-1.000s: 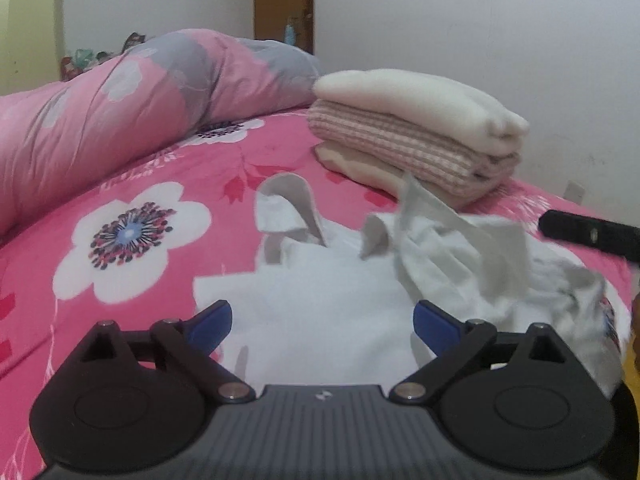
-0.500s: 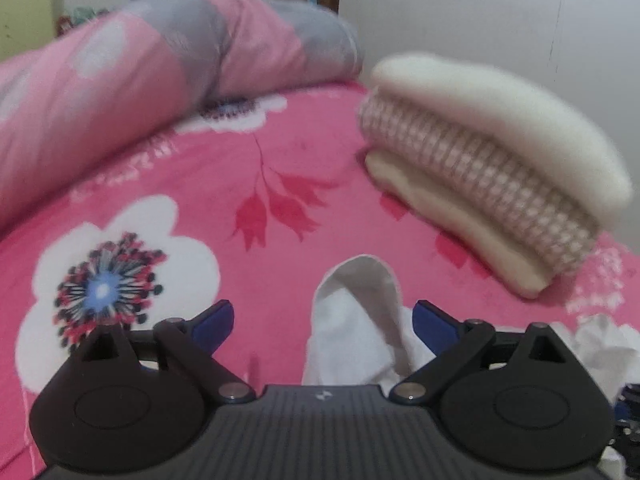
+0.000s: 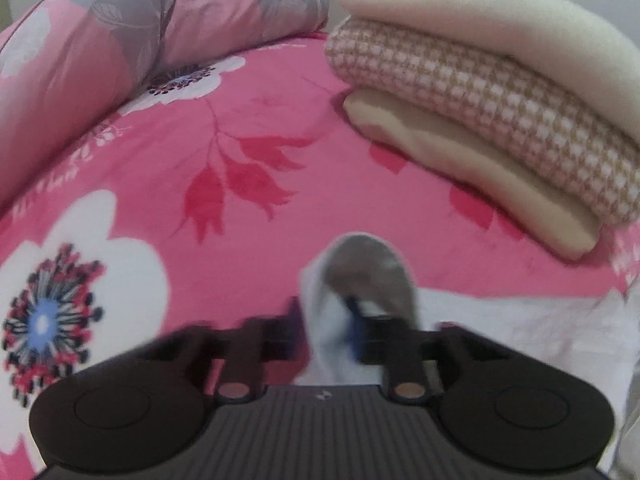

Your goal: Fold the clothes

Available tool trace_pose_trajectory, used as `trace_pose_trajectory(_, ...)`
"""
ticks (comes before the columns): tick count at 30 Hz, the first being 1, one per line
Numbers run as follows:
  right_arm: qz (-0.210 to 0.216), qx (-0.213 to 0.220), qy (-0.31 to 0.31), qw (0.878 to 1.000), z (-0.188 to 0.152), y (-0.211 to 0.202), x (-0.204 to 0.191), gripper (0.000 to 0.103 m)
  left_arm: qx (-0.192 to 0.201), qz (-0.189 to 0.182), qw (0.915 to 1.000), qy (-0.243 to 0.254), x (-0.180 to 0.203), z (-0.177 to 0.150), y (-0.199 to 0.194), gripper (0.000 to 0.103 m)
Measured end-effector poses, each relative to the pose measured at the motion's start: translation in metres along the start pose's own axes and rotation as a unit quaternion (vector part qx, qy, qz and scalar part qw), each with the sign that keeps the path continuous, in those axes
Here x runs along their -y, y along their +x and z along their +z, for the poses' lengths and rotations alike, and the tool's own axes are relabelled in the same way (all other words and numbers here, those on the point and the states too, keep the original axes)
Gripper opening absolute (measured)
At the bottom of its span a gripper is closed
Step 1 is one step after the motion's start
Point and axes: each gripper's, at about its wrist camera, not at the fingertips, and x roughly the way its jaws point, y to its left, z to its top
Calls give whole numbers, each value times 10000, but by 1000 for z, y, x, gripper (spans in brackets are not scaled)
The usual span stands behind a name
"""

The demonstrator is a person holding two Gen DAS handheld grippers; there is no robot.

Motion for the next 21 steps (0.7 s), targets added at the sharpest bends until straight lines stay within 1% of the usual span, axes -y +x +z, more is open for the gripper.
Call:
trace_pose_trajectory(2,26,13,15,10000,-1,-2,0,14,305,123,9995,-28,4,0,-12,6)
trace_pose_trajectory(5,64,50,18,10000,-1,0,0,12,1030,435,9937,23,5,2,-56,6)
trace_pose_trajectory(7,124,102,10,9999,-1,-2,0,10,1524,615,9864,8,0,2,-98,6)
trace_pose_trajectory(10,275,271,-112,9992,-3,-10,-4,6,2002,851,9760,-149,-10,-4,-158,6)
trace_pose_trajectory(14,516,600,-397,9961,-6,-29,-21,4,2484,1172,9608,-372,-25,-22,-242,6)
trace_pose_trajectory(17,754,687,-365,9941,-13,-46,-37,3,2870,1441,9459,-466,-35,-43,-306,6)
trace_pose_trajectory(19,955,834,-301,9915,-15,-63,-46,3,3123,1615,9343,-588,-40,-57,-345,6)
trace_pose_trajectory(21,874,1058,-350,9899,-9,-84,-50,3,3322,1746,9243,-688,-43,-69,-377,6)
